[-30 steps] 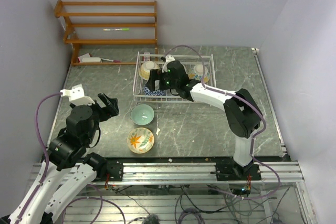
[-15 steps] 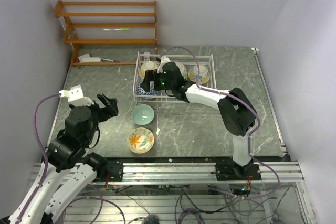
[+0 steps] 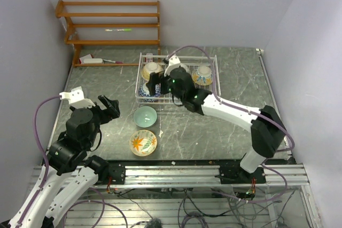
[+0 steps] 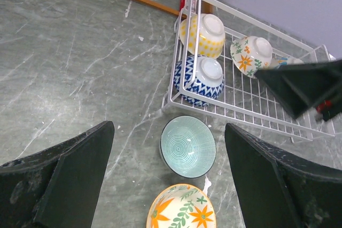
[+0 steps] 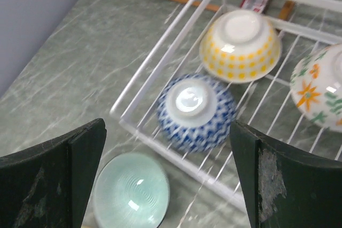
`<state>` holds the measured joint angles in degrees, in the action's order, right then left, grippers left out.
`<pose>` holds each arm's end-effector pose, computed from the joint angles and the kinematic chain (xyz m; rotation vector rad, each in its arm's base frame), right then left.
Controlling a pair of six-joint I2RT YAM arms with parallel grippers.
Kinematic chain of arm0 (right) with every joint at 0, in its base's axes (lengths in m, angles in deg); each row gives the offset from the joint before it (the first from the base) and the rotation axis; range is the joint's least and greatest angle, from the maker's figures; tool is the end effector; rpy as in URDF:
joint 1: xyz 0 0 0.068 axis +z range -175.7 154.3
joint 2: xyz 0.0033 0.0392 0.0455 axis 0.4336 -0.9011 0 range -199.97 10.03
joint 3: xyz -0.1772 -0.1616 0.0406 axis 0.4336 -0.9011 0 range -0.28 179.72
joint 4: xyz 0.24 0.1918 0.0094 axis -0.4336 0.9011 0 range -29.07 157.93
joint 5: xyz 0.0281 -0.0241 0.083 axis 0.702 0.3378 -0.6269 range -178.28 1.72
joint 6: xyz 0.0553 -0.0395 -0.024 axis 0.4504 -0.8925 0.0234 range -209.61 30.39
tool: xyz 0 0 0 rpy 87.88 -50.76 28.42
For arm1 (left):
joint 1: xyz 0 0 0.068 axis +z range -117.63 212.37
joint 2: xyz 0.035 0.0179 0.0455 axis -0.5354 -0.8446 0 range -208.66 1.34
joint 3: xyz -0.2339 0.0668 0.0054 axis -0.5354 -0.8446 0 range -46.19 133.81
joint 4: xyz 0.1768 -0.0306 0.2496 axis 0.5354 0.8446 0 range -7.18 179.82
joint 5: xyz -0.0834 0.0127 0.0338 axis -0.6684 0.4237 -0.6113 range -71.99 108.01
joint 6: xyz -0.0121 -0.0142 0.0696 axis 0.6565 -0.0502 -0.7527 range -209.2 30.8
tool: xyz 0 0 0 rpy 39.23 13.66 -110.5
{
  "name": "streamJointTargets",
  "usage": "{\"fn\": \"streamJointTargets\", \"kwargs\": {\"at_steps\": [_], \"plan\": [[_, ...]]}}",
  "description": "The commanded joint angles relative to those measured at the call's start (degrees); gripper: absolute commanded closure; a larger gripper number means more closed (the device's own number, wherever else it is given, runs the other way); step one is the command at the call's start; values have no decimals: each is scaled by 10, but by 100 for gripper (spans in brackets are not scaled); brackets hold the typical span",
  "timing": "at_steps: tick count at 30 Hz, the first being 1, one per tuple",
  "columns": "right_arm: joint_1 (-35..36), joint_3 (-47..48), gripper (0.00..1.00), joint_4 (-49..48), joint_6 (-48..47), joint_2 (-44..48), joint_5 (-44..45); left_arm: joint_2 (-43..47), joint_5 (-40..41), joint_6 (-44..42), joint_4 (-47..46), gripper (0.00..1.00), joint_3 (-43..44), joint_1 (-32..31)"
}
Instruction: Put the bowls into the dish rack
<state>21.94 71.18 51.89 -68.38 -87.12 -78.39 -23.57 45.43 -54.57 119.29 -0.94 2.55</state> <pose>0.3220 0.3379 0.2337 -0.3160 1.8854 0.6672 0.1737 -0.0680 0.3349 -0.4065 1.7884 -0.3510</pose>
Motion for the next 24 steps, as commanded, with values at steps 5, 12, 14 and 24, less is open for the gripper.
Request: {"fn": "streamJointTargets", "kwargs": {"at_steps": [5, 12, 14, 24], "plan": [[153, -65, 0, 92, -19, 79, 107, 20, 36, 17, 15, 5, 9, 2], [221, -34, 2, 124, -16, 12, 116, 71, 84, 31, 31, 5, 13, 1], [222, -12, 5, 122, -19, -20, 109, 83, 99, 35, 42, 5, 18, 2], [222, 95, 38, 119, -32, -165, 67, 118, 118, 39, 55, 5, 22, 1]]}}
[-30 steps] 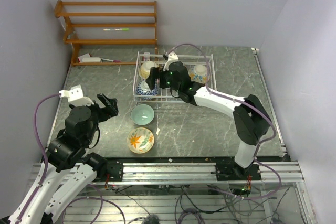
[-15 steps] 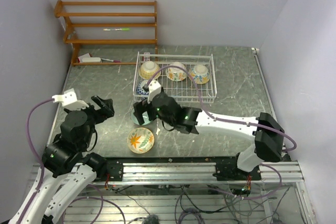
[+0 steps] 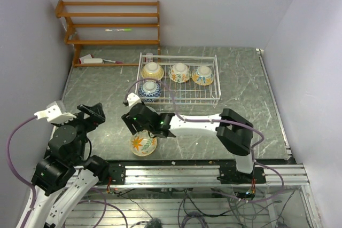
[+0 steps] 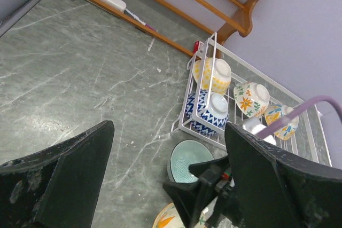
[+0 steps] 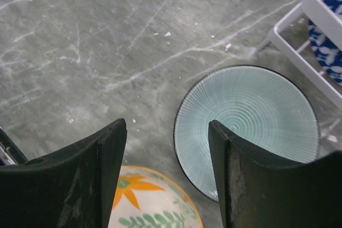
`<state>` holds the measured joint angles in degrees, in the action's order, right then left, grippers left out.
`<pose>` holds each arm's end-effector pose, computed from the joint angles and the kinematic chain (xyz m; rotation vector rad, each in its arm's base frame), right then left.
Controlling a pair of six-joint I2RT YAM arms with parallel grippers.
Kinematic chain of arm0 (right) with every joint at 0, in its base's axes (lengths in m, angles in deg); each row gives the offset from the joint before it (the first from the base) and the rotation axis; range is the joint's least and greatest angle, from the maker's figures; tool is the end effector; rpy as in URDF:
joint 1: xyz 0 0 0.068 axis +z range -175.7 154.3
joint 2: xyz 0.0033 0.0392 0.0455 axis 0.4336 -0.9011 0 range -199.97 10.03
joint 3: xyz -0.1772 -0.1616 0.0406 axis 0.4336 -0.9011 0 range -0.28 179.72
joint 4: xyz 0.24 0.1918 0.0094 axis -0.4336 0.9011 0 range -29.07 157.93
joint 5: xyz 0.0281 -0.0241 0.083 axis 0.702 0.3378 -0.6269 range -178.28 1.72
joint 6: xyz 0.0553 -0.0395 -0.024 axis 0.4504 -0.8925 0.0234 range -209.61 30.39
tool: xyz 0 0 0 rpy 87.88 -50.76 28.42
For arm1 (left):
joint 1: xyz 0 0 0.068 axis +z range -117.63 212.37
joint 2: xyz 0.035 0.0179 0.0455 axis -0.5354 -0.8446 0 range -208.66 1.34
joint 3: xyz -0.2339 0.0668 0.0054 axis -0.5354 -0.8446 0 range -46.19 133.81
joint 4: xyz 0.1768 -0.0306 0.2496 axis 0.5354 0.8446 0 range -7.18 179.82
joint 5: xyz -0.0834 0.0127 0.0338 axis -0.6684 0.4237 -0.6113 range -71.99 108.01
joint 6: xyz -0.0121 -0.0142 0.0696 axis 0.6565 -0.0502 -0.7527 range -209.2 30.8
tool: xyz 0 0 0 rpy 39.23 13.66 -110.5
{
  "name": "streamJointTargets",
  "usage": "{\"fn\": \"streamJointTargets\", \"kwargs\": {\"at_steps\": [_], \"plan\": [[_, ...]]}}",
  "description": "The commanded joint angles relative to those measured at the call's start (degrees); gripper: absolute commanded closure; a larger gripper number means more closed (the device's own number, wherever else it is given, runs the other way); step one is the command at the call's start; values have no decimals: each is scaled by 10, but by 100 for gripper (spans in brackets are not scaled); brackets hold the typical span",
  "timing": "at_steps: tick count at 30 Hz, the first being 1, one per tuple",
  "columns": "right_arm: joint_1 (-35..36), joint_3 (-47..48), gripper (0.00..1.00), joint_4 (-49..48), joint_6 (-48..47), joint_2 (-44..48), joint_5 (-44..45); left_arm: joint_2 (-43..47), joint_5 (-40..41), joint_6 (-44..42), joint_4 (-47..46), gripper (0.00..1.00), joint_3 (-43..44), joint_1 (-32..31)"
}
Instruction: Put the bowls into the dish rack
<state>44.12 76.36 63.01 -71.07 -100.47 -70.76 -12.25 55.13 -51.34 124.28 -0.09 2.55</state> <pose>0.1841 0.4487 0.1415 -0.7996 2.0678 0.5416 0.1292 -0.0327 0.3578 -0.5846 1.6022 -0.3234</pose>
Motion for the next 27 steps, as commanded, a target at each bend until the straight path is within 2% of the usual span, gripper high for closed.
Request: {"fn": "streamJointTargets", "kwargs": {"at_steps": [1, 5, 11, 15, 18, 23, 27], "plan": [[-1, 51, 39, 10, -3, -39, -7, 3, 20, 6, 6, 5, 14, 1], [-1, 71, 42, 26, -2, -65, 12, 3, 16, 6, 6, 5, 13, 1], [-1, 85, 54, 50, 4, -92, 35, 9, 14, 9, 6, 4, 11, 1], [-1, 92, 55, 61, 6, -105, 45, 9, 14, 9, 7, 4, 11, 1], [-1, 95, 64, 66, 6, -108, 54, 9, 14, 9, 7, 5, 11, 1], [-1, 86, 88, 56, 5, -87, 61, 9, 16, 10, 8, 5, 11, 1], [-1, 57, 95, 22, -2, -37, 35, 8, 18, 10, 10, 5, 11, 1]]}}
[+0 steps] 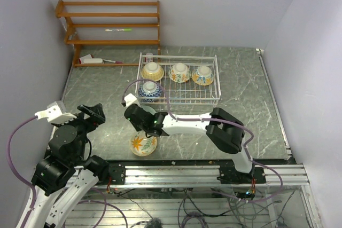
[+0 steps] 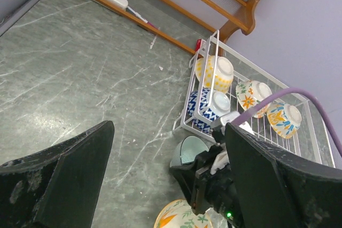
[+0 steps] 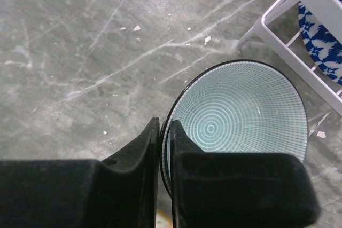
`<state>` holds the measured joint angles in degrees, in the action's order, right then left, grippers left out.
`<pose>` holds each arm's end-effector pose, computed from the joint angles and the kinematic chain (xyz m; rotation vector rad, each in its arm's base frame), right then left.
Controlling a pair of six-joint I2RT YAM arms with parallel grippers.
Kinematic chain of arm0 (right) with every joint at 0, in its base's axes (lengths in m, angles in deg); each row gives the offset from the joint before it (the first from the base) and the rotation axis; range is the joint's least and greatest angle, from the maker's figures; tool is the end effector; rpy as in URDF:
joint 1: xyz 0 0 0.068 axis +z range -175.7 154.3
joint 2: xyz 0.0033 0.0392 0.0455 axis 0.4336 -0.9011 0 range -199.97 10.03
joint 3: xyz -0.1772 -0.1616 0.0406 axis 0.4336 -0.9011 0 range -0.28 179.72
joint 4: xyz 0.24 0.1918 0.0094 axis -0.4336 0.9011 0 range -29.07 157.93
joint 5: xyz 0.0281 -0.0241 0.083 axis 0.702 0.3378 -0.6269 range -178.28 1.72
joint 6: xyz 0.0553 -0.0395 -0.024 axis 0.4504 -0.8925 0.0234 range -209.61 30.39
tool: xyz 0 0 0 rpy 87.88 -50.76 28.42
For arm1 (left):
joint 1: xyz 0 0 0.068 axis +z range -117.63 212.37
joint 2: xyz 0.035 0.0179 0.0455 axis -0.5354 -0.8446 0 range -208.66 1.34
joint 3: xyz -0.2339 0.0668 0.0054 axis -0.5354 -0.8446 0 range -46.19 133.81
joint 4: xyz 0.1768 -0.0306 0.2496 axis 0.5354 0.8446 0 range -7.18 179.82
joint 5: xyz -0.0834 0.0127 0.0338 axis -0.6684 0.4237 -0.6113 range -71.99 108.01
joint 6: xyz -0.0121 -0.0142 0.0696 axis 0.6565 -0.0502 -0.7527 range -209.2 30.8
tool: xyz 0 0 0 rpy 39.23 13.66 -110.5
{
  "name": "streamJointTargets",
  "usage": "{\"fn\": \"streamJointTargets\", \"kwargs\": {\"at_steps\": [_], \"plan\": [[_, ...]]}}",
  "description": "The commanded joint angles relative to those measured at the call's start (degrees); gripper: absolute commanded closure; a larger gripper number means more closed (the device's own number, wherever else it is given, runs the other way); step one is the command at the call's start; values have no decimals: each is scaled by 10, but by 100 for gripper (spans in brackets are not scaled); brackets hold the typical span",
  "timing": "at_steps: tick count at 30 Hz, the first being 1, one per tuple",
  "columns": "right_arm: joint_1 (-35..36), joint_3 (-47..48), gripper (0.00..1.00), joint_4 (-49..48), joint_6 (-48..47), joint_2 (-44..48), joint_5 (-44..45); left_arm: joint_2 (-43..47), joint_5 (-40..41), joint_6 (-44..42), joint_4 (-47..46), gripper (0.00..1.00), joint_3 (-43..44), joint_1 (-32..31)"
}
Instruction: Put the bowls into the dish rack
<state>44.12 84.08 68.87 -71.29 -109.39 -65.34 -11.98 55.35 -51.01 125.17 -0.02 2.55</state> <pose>0.1955 0.4645 0.1093 -0.8041 2.1276 0.3549 0.1277 -0.0317 0.3569 -0.5902 1.6076 -0.3185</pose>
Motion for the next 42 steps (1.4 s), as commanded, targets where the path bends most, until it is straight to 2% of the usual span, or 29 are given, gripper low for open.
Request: {"fn": "streamJointTargets", "kwargs": {"at_steps": [1, 8, 13, 16, 23, 28, 35, 42], "plan": [[-1, -30, 96, -47, 0, 70, -34, 5, 16, 7, 1, 5, 11, 1], [-28, -123, 96, -143, 34, 219, -187, -3, 20, 8, 2, 5, 12, 1], [-132, -204, 96, -259, 129, 310, -380, -4, 21, 8, 1, 5, 12, 1], [-199, -240, 96, -329, 181, 335, -442, -5, 23, 8, 3, 5, 11, 1], [-305, -275, 94, -412, 243, 329, -475, -12, 20, 7, -1, 5, 11, 2], [-363, -314, 94, -534, 320, 281, -503, -15, 17, 6, -6, 5, 10, 1], [-393, -321, 95, -628, 397, 189, -494, -14, 14, 5, -4, 5, 10, 1], [-407, -316, 95, -668, 434, 129, -467, -11, 14, 6, -4, 5, 9, 1]]}}
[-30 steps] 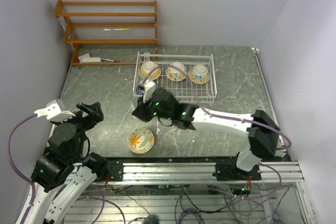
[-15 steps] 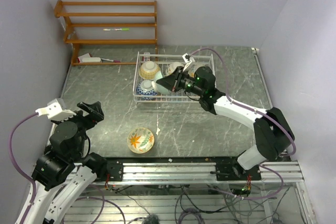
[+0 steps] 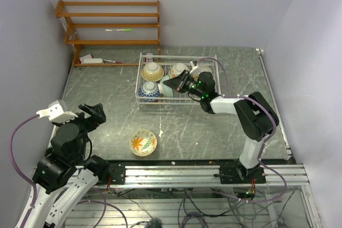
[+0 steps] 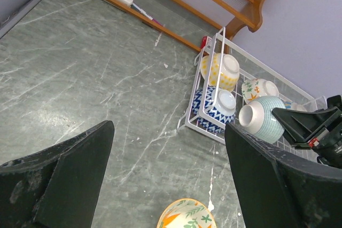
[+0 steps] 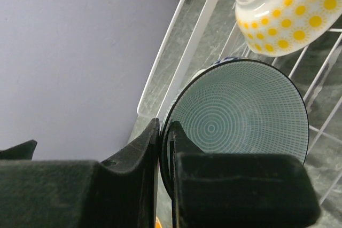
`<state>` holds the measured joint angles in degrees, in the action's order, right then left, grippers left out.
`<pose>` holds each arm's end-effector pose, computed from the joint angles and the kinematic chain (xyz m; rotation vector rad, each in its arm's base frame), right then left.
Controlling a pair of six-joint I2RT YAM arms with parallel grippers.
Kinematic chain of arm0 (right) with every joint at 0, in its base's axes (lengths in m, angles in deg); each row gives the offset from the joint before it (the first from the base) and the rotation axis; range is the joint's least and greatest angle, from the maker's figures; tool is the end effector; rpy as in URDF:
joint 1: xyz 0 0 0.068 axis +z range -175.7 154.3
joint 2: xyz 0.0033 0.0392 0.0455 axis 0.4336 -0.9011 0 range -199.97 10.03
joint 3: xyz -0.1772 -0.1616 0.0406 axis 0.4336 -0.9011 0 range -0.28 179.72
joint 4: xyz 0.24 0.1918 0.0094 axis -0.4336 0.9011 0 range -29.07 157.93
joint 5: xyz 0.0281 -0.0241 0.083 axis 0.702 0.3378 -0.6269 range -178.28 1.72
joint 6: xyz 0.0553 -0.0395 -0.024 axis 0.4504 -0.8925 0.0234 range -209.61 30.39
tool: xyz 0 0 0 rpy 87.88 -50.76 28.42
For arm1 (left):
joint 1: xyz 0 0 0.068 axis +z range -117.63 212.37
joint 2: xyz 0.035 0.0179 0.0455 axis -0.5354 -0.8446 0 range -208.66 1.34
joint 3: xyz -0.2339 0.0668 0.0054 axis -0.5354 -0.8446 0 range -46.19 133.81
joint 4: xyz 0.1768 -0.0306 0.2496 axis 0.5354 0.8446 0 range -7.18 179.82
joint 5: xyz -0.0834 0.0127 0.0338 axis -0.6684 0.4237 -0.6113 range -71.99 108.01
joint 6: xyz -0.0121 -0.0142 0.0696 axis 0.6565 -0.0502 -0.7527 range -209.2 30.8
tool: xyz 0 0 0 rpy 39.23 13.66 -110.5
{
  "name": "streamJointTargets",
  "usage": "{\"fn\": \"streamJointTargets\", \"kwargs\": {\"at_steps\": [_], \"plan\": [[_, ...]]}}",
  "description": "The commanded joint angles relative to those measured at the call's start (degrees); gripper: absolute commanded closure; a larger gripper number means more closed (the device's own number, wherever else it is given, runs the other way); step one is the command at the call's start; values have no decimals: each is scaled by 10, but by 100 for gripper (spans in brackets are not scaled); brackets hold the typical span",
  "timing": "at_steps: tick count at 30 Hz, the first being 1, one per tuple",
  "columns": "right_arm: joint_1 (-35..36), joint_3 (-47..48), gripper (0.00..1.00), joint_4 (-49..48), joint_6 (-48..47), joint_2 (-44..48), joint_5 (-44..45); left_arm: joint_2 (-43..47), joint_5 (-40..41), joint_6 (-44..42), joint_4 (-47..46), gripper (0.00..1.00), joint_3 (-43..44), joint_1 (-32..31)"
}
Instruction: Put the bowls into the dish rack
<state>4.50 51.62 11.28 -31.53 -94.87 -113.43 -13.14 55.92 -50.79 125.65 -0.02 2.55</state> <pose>0.3608 0.2392 0.1331 0.0670 1.8602 1.4880 0.1318 -0.0334 0.3538 -0.5948 1.6274 -0.2950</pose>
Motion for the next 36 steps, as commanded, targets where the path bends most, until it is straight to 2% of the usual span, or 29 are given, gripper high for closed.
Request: {"fn": "streamJointTargets", "kwargs": {"at_steps": [1, 10, 18, 24, 31, 36], "plan": [[-12, 12, 95, -99, 44, -27, 13, 1, 8, 3, -9, 4, 9, 1], [-16, 23, 94, -136, 103, -103, 16, 3, 8, 2, -7, 4, 11, 2], [-35, 0, 69, -61, 92, -83, 47, 4, 10, 2, -8, 5, 11, 1], [-40, -22, 65, -41, 95, -72, 55, 2, 11, 3, -7, 5, 11, 1], [-41, -10, 62, 12, 44, -44, 62, 0, 11, 3, -6, 5, 11, 1], [-39, 9, 53, 110, -28, 19, 98, 0, 11, 3, -8, 5, 11, 1]]}}
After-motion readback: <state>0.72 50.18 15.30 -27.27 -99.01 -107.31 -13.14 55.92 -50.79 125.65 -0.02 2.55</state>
